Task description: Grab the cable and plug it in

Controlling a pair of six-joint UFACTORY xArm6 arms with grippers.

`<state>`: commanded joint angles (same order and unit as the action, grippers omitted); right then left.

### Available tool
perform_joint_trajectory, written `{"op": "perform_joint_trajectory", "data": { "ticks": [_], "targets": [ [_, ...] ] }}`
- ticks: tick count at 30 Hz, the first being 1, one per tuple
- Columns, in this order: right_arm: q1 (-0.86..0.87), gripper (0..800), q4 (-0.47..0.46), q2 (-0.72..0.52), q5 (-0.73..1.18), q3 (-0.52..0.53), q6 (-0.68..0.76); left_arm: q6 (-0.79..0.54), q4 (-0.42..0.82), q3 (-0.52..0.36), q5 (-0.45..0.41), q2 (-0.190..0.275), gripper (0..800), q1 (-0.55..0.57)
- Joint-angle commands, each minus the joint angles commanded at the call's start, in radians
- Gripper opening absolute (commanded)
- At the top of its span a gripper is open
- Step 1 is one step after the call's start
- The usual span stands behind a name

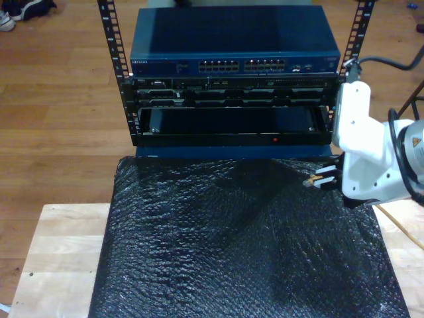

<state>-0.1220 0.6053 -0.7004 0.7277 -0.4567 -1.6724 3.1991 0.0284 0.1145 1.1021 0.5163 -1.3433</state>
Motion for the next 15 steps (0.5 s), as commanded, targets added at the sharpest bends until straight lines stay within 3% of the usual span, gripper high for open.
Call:
{"op": "perform_joint_trajectory", "data": {
  "ticks": [15],
  "targets": [
    [-0.018, 0, -0.034, -0.026, -0.176, 0.018, -0.005, 0.0, 0.0, 0.0, 0.0, 0.0, 800, 0.0]
  ]
}}
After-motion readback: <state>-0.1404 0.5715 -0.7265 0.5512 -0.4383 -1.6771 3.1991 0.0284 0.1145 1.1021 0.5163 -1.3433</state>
